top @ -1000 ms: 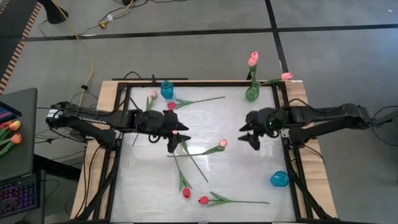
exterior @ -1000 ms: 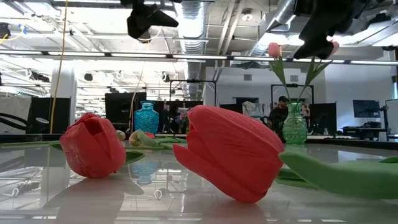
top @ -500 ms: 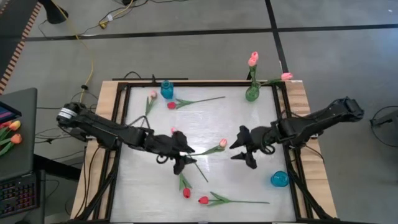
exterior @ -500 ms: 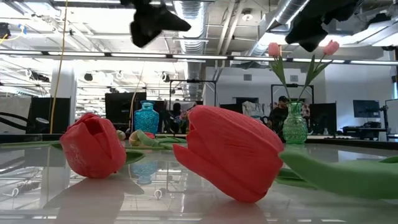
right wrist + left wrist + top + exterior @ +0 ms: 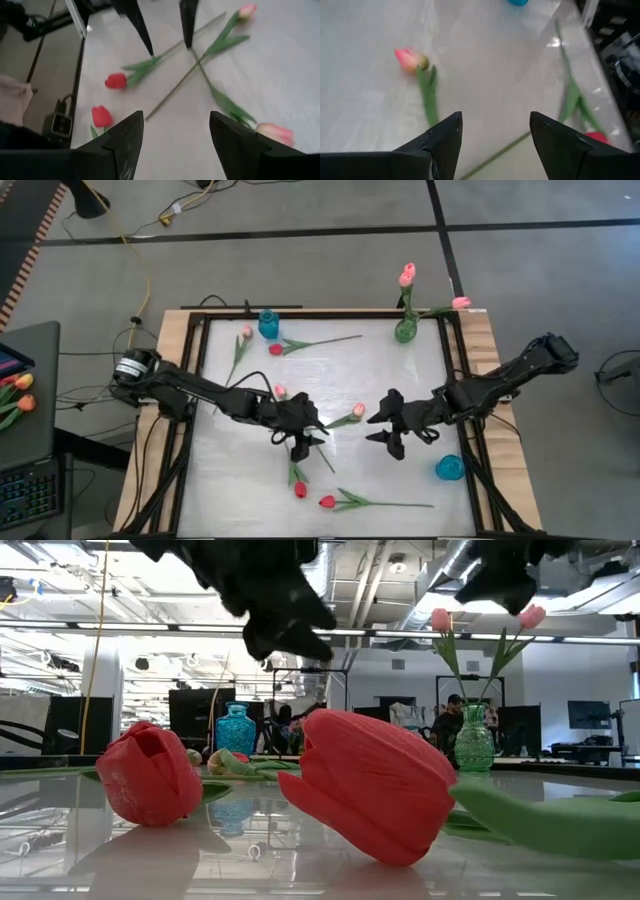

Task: Sort flowers into vase by color
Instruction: Put the bottom right light pink flower into the top blue vase

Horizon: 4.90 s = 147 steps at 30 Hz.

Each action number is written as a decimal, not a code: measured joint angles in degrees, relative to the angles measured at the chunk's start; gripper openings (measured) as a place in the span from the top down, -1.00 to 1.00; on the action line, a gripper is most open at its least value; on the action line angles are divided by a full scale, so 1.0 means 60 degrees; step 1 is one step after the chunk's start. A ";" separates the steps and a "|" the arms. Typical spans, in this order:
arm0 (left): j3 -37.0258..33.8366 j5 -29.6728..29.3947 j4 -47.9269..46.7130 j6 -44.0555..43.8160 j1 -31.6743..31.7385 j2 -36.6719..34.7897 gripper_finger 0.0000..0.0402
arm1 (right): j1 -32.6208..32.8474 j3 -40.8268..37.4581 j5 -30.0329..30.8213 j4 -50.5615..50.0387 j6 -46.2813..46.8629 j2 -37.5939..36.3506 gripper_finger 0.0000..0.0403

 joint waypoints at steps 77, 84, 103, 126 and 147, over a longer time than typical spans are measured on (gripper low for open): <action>0.1340 -0.1464 -0.0320 0.0233 0.0582 0.0866 1.00 | 0.0855 0.0157 0.0380 -0.2140 0.1498 -0.0007 0.02; 0.1370 -0.1442 -0.0284 0.0088 0.0788 0.0229 1.00 | 0.0855 0.0158 0.0384 -0.2120 0.1498 -0.0007 0.02; 0.1384 -0.0538 0.5163 0.0052 0.0786 -0.1391 1.00 | 0.0855 0.0158 0.0391 -0.2116 0.1501 -0.0010 0.02; 0.1381 -0.0442 0.5482 0.0757 0.2037 -0.2839 1.00 | 0.0855 0.0158 0.0431 -0.2112 0.1502 -0.0011 0.02; -0.3251 -0.0994 1.1365 -0.2772 0.2160 -0.2509 1.00 | -0.1429 0.0158 0.1705 0.4967 -0.1760 0.0143 0.02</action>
